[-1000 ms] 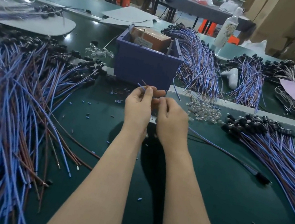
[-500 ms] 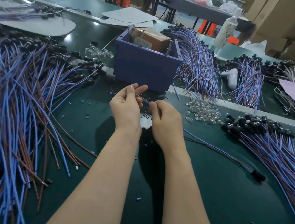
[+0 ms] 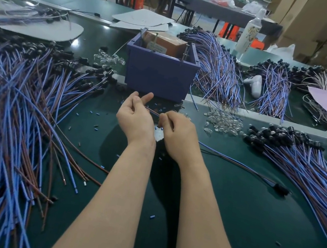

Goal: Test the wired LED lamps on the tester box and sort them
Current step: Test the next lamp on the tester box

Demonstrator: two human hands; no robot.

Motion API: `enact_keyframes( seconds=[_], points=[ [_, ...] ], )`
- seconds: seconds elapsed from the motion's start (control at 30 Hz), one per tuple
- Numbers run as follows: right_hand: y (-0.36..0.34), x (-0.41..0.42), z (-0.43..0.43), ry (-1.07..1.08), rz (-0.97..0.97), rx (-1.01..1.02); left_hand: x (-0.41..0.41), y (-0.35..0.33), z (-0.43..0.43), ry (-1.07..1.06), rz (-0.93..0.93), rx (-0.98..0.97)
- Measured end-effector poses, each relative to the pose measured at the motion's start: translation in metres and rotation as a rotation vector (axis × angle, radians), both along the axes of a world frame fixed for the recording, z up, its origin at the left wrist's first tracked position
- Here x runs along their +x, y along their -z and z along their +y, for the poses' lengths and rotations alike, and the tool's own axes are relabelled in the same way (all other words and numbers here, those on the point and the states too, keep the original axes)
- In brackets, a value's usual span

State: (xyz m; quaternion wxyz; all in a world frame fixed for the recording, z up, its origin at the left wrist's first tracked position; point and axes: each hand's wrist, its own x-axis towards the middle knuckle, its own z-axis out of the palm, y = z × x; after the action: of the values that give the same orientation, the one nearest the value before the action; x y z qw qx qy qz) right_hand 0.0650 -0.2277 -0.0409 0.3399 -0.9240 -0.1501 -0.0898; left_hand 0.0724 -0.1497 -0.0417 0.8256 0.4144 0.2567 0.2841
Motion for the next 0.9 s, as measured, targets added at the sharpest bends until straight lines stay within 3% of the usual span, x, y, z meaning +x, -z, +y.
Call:
enact_keyframes(
  seconds=[0.5, 0.67, 0.77, 0.9],
  points=[
    [-0.004, -0.004, -0.001, -0.036, 0.034, 0.014, 0.002, -0.001, -0.001, -0.051, 0.047, 0.07],
    [-0.004, 0.001, -0.028, 0.141, 0.015, 0.161, 0.01, -0.001, 0.036, -0.21, 0.036, 0.034],
    [-0.004, 0.001, -0.021, 0.172, -0.021, 0.237, 0.006, 0.001, 0.022, -0.108, 0.06, 0.159],
    [-0.003, 0.0, -0.019, 0.159, -0.019, 0.261, 0.001, 0.002, 0.009, 0.026, 0.134, 0.508]
  ],
)
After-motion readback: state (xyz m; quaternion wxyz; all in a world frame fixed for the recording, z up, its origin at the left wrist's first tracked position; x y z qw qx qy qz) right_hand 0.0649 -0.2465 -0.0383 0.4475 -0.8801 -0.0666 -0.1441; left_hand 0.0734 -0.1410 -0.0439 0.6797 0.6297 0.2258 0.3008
